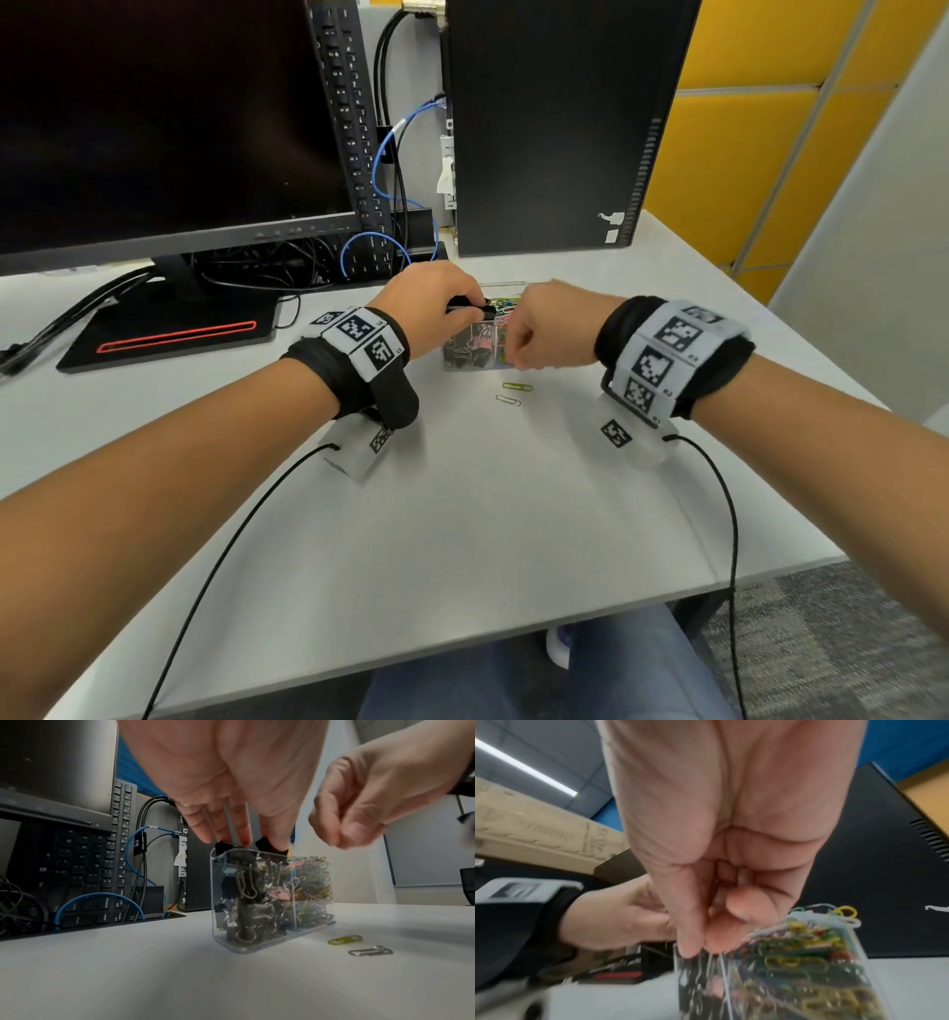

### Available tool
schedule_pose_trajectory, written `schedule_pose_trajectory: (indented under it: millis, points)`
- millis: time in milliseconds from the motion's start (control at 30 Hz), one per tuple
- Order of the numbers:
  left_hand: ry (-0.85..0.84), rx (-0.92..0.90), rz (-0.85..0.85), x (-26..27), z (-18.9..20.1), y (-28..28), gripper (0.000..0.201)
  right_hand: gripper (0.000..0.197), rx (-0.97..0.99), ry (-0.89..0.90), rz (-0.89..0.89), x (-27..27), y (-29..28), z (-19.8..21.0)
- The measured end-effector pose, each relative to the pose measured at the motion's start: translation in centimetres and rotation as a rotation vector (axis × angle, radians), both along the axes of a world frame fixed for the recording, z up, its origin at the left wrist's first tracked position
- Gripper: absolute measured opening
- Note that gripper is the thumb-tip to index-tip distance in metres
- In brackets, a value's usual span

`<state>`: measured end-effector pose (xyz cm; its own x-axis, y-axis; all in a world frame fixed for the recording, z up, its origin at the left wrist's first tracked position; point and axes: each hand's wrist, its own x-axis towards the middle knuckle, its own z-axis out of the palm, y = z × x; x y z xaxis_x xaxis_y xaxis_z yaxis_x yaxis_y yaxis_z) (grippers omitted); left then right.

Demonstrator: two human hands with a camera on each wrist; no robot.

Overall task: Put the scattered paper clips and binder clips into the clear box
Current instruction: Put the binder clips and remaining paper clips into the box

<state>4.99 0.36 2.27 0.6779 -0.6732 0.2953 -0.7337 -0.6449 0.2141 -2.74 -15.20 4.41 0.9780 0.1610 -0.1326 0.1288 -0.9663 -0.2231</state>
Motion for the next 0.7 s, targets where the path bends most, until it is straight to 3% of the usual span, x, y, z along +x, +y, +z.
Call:
schedule_pose_trajectory:
  millis: [200, 233, 333, 700]
  points:
    - [0.08, -0.011, 0.064, 0.2, 0.1, 0.0, 0.019, 0.027, -0.246, 0.1, 0.057, 0.2, 1.3, -3.6]
    - [0.086, -0.01, 0.076, 0.2, 0.1, 0.1, 0.018, 0.032, -0.247, 0.099, 0.063, 0.3, 1.4, -3.8]
    - [0.102, -0.013, 0.106, 0.3, 0.3, 0.3, 0.014, 0.018, -0.223, 0.092, 0.068, 0.7, 1.4, -3.8]
    - [0.115, 0.029, 0.076, 0.5, 0.4, 0.3, 0.013, 0.024, -0.096, 0.039, 0.055, 0.6, 0.6, -3.6]
